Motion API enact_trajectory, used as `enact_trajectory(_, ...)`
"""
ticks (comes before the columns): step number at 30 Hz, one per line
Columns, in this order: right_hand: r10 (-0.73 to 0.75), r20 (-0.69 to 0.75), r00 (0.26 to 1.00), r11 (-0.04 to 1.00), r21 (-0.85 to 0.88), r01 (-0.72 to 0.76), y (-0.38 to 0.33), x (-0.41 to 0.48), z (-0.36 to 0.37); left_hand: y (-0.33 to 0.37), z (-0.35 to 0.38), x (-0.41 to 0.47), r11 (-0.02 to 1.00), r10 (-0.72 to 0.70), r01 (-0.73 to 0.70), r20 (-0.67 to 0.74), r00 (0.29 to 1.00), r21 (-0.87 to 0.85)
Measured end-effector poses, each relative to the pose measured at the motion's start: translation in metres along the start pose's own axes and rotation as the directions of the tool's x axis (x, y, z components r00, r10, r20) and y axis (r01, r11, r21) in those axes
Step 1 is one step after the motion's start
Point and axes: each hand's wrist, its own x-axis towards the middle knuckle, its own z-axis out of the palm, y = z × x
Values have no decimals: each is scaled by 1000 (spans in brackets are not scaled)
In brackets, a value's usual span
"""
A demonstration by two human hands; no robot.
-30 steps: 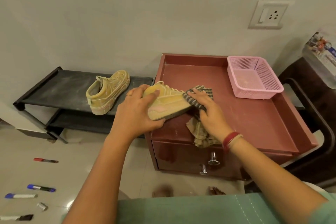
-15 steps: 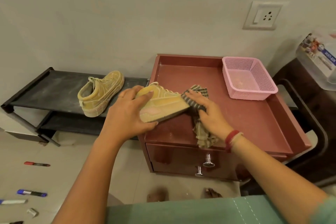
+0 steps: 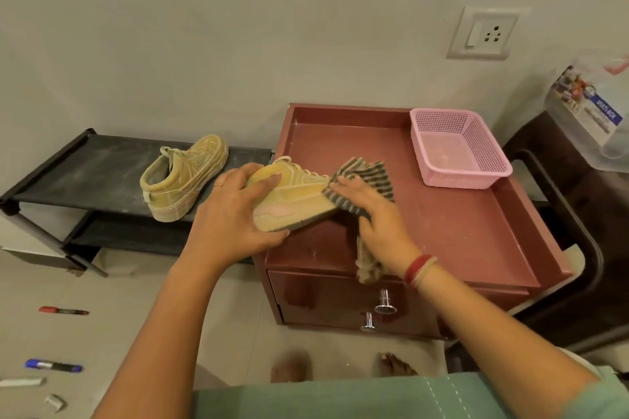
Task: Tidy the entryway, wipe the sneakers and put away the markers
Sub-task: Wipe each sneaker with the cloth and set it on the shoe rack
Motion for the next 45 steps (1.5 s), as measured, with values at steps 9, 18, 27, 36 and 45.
enact_trajectory(9, 315, -204, 927, 922, 296, -249, 19, 31, -26, -5, -1, 3, 998, -9, 12, 36, 999, -66)
enact_trajectory(18, 237, -88, 967, 964, 147, -223, 30, 26, -14, -8, -2, 2, 995, -5, 11, 61, 998, -99)
enact_trajectory(27, 359, -134, 924, 918, 231, -323, 25, 27, -21, -19, -7, -3, 983, -13, 42, 162, 987, -181)
enact_trajectory(36, -229, 36, 973, 973, 49, 227, -99, 3, 38, -22, -7, -6, 910, -66, 117, 139, 988, -398)
enact_trajectory(45, -383, 229, 895, 743, -499, 446, -52, -10, 54, -20, -10, -6, 970, 24, 7, 125, 992, -242)
